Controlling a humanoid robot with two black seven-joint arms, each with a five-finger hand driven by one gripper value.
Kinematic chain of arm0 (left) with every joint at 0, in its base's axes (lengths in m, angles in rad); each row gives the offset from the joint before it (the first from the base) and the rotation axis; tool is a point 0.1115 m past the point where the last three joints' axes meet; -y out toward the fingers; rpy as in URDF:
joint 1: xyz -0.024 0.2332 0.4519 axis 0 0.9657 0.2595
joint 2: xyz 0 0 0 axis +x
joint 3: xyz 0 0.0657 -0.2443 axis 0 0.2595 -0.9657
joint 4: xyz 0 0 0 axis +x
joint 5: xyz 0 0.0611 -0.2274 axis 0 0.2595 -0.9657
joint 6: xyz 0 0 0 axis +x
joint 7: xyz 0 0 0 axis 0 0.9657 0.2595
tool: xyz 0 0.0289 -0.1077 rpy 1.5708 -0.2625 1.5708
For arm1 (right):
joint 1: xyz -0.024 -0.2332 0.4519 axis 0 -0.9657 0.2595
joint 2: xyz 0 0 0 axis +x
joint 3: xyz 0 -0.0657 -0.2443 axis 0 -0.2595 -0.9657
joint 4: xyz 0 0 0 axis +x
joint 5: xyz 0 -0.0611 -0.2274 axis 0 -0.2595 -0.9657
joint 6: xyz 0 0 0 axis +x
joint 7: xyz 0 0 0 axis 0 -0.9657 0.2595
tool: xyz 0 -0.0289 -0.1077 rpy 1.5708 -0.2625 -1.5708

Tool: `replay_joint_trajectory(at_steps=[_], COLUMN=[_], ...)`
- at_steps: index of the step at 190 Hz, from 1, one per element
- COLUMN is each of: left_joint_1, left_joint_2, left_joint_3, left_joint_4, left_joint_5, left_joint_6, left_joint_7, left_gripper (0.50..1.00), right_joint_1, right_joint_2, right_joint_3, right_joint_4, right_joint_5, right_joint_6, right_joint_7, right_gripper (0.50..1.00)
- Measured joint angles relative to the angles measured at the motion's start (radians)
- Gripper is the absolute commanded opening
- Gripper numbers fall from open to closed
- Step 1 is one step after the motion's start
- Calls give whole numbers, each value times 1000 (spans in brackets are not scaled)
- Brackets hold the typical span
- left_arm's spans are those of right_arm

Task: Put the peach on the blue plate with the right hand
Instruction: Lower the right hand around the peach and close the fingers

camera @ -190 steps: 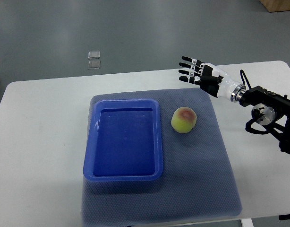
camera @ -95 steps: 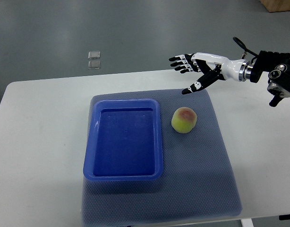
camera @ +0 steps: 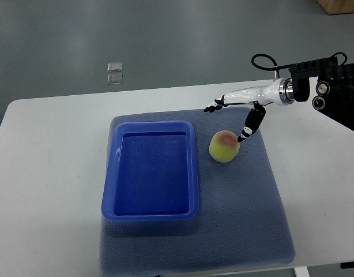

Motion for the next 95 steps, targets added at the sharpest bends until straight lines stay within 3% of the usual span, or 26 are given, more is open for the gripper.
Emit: replay_joint_trajectory(at_steps=[95], left_joint_1=[0], left_joint_2=[0], left_joint_3=[0], left_joint_4=[0], left_joint_5=[0], left_joint_6=[0], left_joint_7=[0], left_gripper=[1000], right_joint_1=[37], right_joint_2=[40], right_joint_3=[-157], right_joint_4=[15], right_joint_5=[-72], right_joint_6=[-92], right_joint_7=[0], right_gripper=[926])
